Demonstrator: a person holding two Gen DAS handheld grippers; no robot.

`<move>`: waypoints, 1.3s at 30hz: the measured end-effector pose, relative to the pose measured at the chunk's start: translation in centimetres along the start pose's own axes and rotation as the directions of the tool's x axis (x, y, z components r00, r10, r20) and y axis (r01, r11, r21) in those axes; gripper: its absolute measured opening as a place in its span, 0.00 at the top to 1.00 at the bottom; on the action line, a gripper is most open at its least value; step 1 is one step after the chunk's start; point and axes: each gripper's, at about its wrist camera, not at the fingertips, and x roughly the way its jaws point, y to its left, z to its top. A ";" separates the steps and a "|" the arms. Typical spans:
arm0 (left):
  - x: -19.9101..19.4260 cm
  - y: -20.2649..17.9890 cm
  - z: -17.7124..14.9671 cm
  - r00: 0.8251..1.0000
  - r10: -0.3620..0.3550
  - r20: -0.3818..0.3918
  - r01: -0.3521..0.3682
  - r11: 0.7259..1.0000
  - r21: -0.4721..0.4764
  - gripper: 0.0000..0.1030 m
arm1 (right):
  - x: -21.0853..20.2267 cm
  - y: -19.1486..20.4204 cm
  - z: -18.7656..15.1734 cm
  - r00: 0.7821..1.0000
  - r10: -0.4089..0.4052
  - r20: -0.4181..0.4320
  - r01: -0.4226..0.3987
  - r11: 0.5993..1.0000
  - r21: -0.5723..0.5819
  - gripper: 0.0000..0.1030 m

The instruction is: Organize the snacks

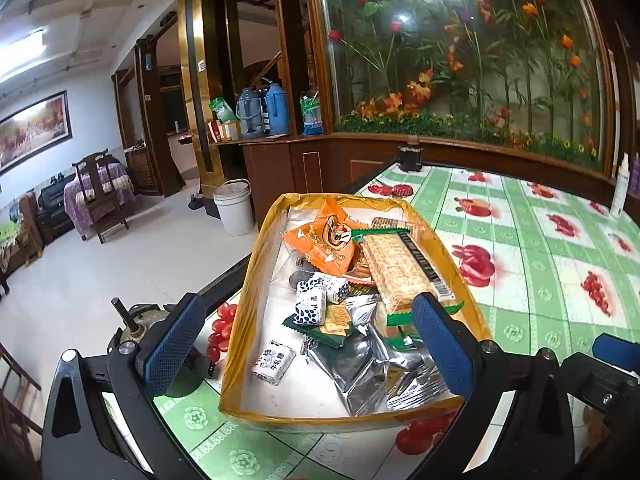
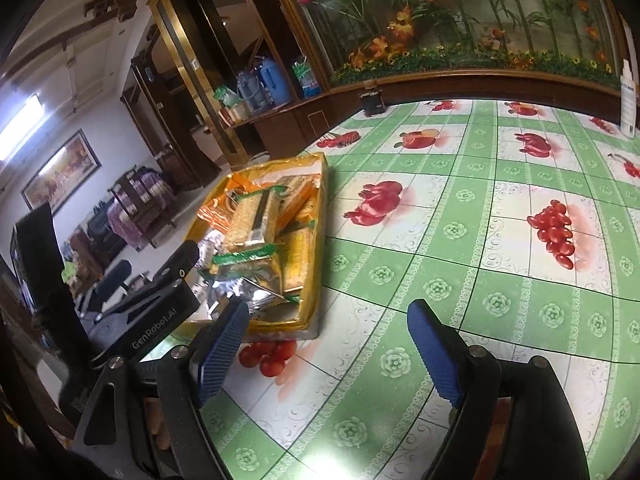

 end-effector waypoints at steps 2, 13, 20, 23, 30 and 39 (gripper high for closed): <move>-0.2 0.0 0.0 1.000 0.002 0.007 -0.002 1.000 -0.001 0.00 | 0.3 0.0 -0.1 1.000 -0.004 -0.012 0.004 1.000 -0.004 0.18; -0.1 0.6 -0.1 1.000 0.011 0.000 -0.011 1.000 -0.020 0.00 | 0.9 0.4 -0.6 0.999 -0.033 -0.041 0.032 0.999 -0.025 0.16; -0.2 0.6 -0.1 1.000 0.017 0.005 -0.017 1.000 -0.014 0.00 | 0.7 0.8 -0.7 0.998 -0.059 -0.017 0.058 0.997 -0.051 0.16; -0.2 0.6 -0.2 1.000 0.024 -0.001 -0.024 1.000 -0.013 0.00 | 0.6 0.9 -0.7 0.998 -0.060 -0.014 0.059 0.997 -0.055 0.16; -0.3 0.6 -0.2 1.000 0.028 -0.003 -0.028 1.000 -0.005 0.00 | 0.6 1.1 -0.7 0.998 -0.065 -0.011 0.064 0.996 -0.063 0.16; -0.4 0.9 -0.1 1.000 0.027 -0.001 -0.027 1.000 -0.009 0.00 | 0.6 1.2 -0.8 0.998 -0.065 -0.011 0.064 0.995 -0.070 0.16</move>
